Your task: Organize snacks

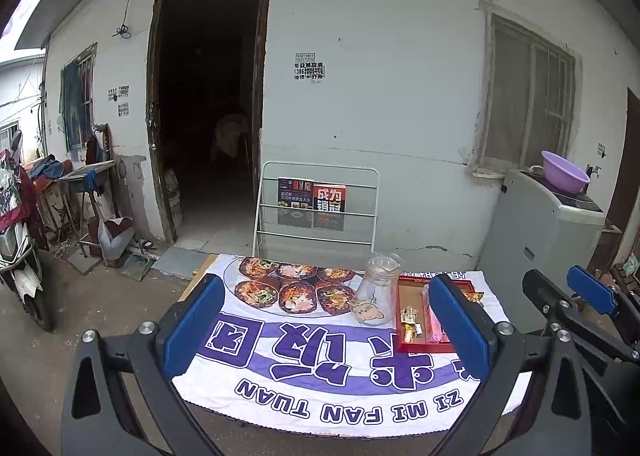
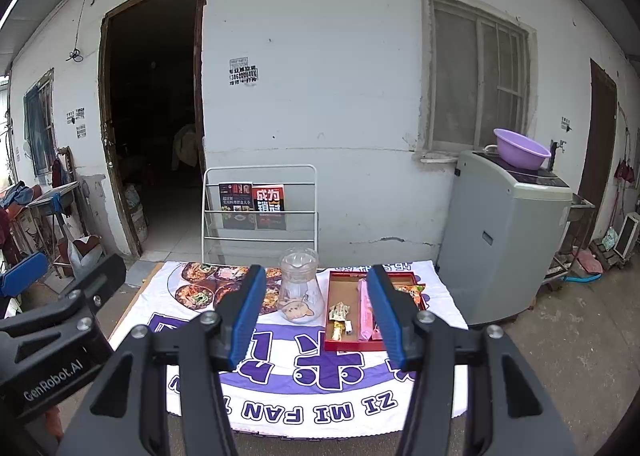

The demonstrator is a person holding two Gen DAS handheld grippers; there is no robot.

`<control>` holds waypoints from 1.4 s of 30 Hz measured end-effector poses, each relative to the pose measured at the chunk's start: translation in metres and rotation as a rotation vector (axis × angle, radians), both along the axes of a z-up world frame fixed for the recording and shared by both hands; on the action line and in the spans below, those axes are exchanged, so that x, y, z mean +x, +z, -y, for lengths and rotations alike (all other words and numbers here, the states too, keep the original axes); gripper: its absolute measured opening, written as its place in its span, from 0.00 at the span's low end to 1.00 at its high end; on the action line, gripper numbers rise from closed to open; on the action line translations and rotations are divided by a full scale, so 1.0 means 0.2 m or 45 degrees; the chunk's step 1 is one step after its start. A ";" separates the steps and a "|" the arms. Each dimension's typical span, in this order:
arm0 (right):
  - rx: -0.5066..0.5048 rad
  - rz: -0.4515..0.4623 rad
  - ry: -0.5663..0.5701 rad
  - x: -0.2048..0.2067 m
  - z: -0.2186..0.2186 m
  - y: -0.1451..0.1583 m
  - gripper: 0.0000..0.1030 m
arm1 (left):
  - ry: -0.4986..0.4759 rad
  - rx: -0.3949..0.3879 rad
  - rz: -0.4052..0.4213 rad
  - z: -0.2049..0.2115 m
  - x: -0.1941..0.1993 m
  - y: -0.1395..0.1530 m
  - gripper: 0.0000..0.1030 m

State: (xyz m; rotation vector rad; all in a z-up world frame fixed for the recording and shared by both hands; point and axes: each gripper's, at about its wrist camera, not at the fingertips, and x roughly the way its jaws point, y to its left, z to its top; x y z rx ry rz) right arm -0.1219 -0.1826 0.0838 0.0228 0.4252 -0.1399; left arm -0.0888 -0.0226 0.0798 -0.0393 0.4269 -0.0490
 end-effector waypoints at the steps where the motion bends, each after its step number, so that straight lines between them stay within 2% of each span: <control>1: 0.000 0.000 0.001 -0.01 0.01 0.00 0.50 | -0.004 0.002 -0.001 0.01 -0.01 0.00 1.00; 42: 0.005 0.015 -0.004 0.05 0.01 0.03 0.50 | -0.015 -0.001 -0.017 0.01 0.07 0.00 1.00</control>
